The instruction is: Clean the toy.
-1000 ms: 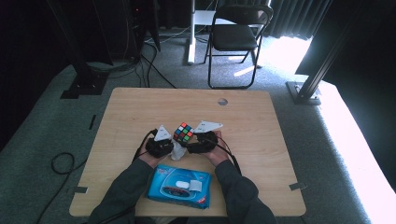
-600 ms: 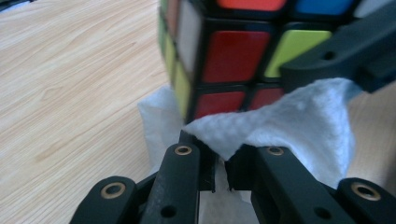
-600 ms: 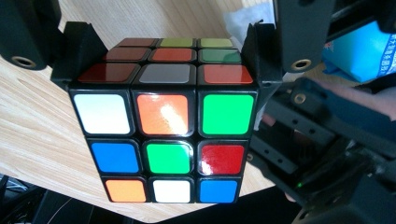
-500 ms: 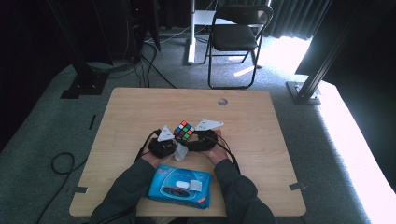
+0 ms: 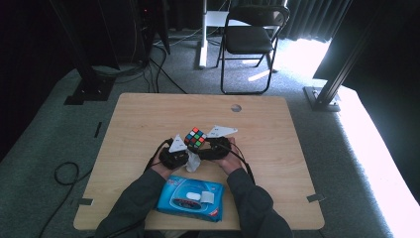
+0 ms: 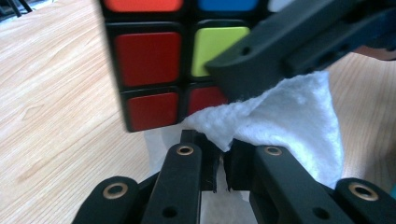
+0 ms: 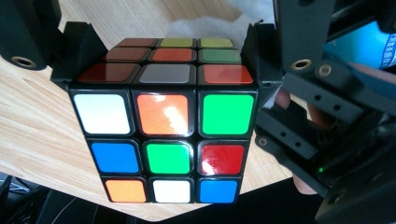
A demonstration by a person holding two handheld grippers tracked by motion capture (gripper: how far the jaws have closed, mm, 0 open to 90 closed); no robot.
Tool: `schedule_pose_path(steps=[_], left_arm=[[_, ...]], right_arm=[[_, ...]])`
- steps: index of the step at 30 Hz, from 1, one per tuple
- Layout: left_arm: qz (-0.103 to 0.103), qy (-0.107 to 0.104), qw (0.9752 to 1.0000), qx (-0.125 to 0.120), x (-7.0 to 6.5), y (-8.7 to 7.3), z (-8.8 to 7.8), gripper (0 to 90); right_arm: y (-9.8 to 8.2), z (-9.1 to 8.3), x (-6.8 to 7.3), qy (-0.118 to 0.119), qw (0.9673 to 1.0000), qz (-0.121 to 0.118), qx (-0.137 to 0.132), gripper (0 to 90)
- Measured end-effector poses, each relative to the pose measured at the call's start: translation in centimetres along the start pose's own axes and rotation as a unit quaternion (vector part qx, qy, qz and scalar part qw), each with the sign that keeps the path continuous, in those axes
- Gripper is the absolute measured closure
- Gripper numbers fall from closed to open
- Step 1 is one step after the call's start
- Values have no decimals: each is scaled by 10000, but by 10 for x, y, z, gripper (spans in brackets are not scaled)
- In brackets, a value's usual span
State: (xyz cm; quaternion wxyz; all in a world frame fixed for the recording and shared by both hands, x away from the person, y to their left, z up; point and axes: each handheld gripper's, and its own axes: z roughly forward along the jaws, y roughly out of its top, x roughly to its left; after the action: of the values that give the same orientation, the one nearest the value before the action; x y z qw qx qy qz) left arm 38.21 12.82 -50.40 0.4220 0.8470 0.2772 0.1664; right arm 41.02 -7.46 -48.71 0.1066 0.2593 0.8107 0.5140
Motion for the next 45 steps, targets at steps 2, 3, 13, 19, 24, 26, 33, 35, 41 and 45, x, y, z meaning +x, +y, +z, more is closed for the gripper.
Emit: schedule_pose_path(steps=[2, 3, 13, 19, 24, 26, 33, 35, 41, 45], left_arm=[[-82, 14, 10000, -33, 3, -2, -1, 848], [-115, 48, 9999, -56, 4, -2, -2, 848], [-462, 340, 9981, -240, 19, -10, -15, 848], [-527, 472, 9973, -219, 24, -17, -24, 848], [-530, 528, 9970, -205, 24, -20, -26, 848], [-535, 541, 9969, -202, 23, -21, -27, 848], [-614, 656, 9958, -183, 25, -26, -31, 848], [-668, 677, 9953, -186, 26, -28, -32, 848], [-718, 692, 9949, -174, 27, -32, -34, 848], [-720, 673, 9950, -172, 26, -32, -34, 848]], right_arm=[[-1, 0, 0, 10, 10000, 8, 30, 341], [-1, -1, 0, 15, 10000, 8, 35, 341], [-3, -3, -1, -19, 10000, 10, 26, 341], [-8, -1, -3, -136, 9998, 61, 106, 341], [-10, 5, -2, -206, 9995, 14, 222, 341], [-12, 8, -2, -286, 9991, -21, 300, 340], [-18, 19, -3, -539, 9969, -100, 570, 340], [-20, 21, -4, -571, 9964, -87, 623, 340], [-26, 28, -7, -679, 9948, -30, 765, 340], [-29, 32, -7, -749, 9938, -51, 821, 340]])
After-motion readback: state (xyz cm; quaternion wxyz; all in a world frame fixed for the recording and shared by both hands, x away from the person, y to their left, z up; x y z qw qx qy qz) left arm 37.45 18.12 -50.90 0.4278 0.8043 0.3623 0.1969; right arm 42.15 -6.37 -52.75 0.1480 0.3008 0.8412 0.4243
